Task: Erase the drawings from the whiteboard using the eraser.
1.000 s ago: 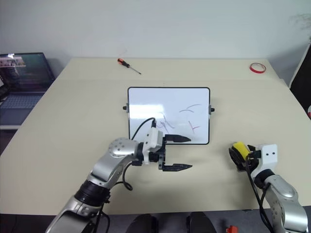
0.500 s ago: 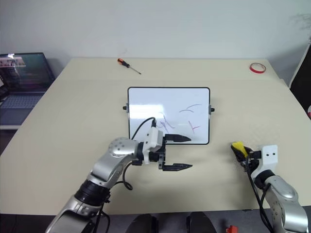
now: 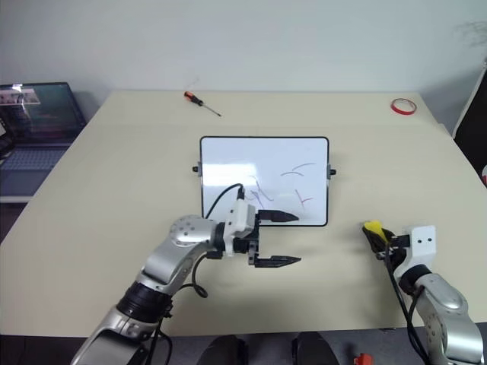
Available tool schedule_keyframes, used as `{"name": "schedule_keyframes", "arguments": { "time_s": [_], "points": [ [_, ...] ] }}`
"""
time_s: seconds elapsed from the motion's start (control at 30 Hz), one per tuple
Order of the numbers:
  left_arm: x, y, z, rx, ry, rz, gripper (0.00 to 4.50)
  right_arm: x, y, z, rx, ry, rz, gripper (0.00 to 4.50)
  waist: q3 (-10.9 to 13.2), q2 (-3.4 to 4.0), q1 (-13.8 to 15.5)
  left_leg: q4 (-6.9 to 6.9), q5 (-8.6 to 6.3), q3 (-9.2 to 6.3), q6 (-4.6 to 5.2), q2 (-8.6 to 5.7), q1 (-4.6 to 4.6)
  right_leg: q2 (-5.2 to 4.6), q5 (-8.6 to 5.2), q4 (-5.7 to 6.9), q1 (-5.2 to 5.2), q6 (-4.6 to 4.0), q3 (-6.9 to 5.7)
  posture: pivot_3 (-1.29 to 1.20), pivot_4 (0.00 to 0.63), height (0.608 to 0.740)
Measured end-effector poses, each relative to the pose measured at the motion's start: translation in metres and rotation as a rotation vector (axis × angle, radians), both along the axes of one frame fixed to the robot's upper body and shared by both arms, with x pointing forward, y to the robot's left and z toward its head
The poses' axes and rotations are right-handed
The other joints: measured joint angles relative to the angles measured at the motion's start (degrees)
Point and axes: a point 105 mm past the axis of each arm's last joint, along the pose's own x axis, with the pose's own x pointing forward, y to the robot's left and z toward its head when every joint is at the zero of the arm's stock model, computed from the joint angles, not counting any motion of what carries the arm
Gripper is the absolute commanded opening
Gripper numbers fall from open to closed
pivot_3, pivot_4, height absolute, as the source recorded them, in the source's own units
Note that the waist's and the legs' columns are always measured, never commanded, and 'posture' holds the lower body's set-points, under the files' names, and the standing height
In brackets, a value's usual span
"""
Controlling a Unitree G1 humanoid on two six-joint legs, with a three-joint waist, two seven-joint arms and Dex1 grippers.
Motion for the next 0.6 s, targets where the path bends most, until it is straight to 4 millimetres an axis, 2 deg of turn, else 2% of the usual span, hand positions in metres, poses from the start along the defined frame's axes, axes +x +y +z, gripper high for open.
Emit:
{"name": "schedule_keyframes", "arguments": {
  "time_s": [0.27,0.37,0.6],
  "points": [
    [0.006,0.007,-0.007,-0.022,-0.008,0.103,4.50,0.008,-0.003,0.012,-0.014,-0.062,-0.036,0.98,0.00,0.00,0.03,0.00,0.00,0.00,0.00,0.01,0.00,-0.01,0.00,0.00,-0.01,0.00,0.00,0.00,0.150,0.740],
    [0.003,0.010,-0.015,-0.017,0.017,0.114,4.50,0.008,-0.005,0.010,-0.014,-0.058,-0.048,0.98,0.00,0.00,0.03,0.00,0.00,0.00,0.00,0.01,-0.01,-0.01,0.00,0.00,-0.01,0.00,0.00,0.00,0.150,0.740],
    [0.005,0.011,-0.014,-0.020,0.015,0.135,4.50,0.008,-0.007,0.007,-0.012,-0.051,-0.057,0.98,0.00,0.00,0.01,0.00,0.00,0.00,0.00,0.01,0.01,-0.01,0.00,0.04,-0.01,0.00,0.00,0.00,0.150,0.740]
  ]
}}
